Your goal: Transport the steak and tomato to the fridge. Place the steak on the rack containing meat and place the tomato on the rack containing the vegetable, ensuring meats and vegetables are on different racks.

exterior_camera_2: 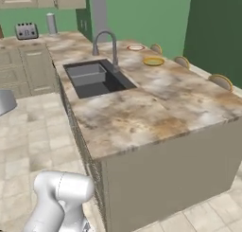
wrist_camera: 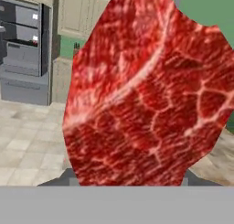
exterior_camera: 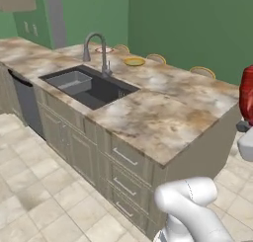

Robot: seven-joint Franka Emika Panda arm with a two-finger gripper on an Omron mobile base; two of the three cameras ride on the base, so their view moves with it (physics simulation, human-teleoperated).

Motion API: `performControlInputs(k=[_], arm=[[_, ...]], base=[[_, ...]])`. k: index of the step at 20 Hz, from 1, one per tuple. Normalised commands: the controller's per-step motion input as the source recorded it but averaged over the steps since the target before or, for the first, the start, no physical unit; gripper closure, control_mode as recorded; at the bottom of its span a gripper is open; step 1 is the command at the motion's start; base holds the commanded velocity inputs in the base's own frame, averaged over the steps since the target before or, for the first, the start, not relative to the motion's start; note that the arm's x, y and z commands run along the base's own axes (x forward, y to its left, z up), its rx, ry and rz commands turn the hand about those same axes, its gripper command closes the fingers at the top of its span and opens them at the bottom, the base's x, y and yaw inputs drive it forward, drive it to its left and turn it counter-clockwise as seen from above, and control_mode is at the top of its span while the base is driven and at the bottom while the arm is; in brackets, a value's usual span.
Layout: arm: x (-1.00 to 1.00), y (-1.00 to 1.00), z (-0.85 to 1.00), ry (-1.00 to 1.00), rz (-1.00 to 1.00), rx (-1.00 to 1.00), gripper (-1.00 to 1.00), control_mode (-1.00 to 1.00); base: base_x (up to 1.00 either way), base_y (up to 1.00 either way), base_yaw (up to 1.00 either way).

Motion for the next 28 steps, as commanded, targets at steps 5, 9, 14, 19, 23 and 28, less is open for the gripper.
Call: performControlInputs(k=[5,9,14,19,23,28], arm=[[0.00,0.00,0.00,0.00,0.00,0.00,1.00,1.00],[0.00,0.00,0.00,0.00,0.00,0.00,1.00,1.00],[0.00,0.00,0.00,0.00,0.00,0.00,1.00,1.00],[0.00,0.00,0.00,0.00,0.00,0.00,1.00,1.00],[0.00,0.00,0.00,0.00,0.00,0.00,1.00,1.00],[0.00,0.00,0.00,0.00,0.00,0.00,1.00,1.00]], base=[[1.00,1.00,-0.47],[0.91,1.00,-0.40],[0.50,1.00,-0.35],[-0.43,1.00,-0.28],[-0.68,1.00,-0.24],[-0.30,1.00,-0.19]])
